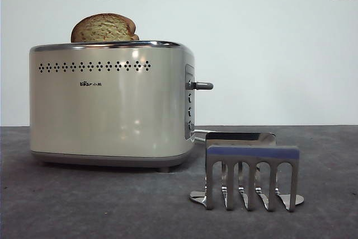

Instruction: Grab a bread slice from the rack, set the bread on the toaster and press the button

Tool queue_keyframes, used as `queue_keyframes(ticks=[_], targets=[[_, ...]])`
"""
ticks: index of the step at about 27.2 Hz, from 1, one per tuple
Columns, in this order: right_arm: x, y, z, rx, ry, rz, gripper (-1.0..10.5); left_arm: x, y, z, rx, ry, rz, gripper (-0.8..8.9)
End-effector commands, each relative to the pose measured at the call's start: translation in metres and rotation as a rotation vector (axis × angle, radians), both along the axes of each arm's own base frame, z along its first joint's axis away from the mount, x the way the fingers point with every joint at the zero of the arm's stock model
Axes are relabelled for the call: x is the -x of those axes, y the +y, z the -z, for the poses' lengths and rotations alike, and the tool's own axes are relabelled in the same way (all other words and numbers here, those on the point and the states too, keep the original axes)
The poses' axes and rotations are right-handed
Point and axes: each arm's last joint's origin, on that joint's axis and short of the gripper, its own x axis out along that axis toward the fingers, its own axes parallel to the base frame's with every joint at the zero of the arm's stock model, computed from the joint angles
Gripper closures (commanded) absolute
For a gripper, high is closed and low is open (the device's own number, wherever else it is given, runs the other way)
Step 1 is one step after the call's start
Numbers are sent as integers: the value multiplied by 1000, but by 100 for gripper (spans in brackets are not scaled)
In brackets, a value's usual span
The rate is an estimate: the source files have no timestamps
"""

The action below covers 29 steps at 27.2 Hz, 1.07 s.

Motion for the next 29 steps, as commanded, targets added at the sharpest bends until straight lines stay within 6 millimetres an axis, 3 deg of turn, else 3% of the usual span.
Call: queue_keyframes(ticks=[1,6,10,13,16,20,26,29], targets=[[-2,1,3,16,31,1,947,0,2,1,-4,-5,-6,817],[-8,3,6,21,49,0,947,0,16,-4,-69,-119,66,817],[-11,4,7,24,56,-1,947,-1,35,-3,-32,-355,26,817],[-12,5,8,25,62,-1,947,1,48,11,54,-561,-8,817],[-15,6,9,28,69,-1,947,9,64,40,76,-745,-71,817],[-16,7,10,30,74,-1,946,31,79,100,60,-881,-159,817],[-16,7,10,30,74,-1,947,62,84,185,90,-928,-283,817],[-16,7,10,31,74,-1,947,69,84,213,162,-901,-344,817]])
